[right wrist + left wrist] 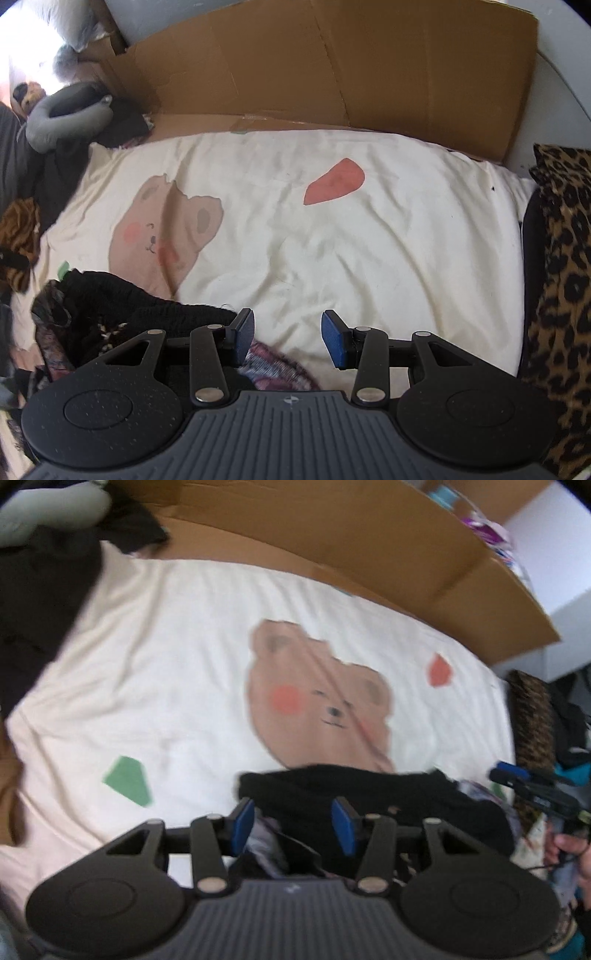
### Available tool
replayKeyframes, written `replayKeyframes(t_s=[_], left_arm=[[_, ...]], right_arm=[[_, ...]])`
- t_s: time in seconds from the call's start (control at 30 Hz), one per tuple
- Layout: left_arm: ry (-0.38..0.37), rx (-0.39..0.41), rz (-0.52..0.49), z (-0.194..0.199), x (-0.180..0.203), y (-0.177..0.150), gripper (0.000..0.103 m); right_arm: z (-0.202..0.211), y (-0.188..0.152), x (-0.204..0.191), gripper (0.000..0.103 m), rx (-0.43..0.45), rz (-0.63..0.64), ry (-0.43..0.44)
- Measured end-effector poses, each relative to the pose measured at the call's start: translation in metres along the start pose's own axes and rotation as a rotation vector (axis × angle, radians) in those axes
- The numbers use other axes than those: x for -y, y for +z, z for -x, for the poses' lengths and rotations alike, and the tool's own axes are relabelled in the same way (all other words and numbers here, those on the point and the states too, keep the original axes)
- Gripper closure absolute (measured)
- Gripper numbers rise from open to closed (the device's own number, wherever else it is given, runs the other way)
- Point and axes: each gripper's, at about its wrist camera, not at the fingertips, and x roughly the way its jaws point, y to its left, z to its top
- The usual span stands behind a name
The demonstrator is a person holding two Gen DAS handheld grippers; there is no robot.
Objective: Fold clothes
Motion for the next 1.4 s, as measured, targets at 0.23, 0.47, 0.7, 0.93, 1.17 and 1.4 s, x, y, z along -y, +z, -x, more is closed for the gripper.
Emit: replayKeyframes(t_s=[0.23,0.47,0.7,0.93,1.17,1.4], left_arm=[[0.084,-0.011,0.063,-0.031,-0.034,0.004,0.053],[0.009,-0.038,0.095,-0.054,-0.048,-0.005,0.053],[-0.03,-0.069,0.049,-0.06,-0.041,-0.02,0.052],[-0.032,-0.09,0.078,-0.064,-0.05,-0.031,0.051],[-0.021,-0.105,0.072,-0.065,-0.051,-0.037,0.05],[-0.017,-0.118,0.053,-0.066,-0.049,-0.043,0.047]], right_arm=[[-0.031,0.01,0.008,0.055,-0.058,0.028,-0.014],[-0.059,-0.007,0.011,0.055,-0.145,0.007,0.012],[-0.048,-0.016,0.008,0.055,-0.146,-0.044,0.107],[-0.039,-0.025,-0.009,0.055,-0.161,0.012,0.186],[-0.032,-0.028,-0.033,0.055,-0.177,0.095,0.291],[-0.033,-0.035,-0.055,0.055,-0.207,0.2,0.327]])
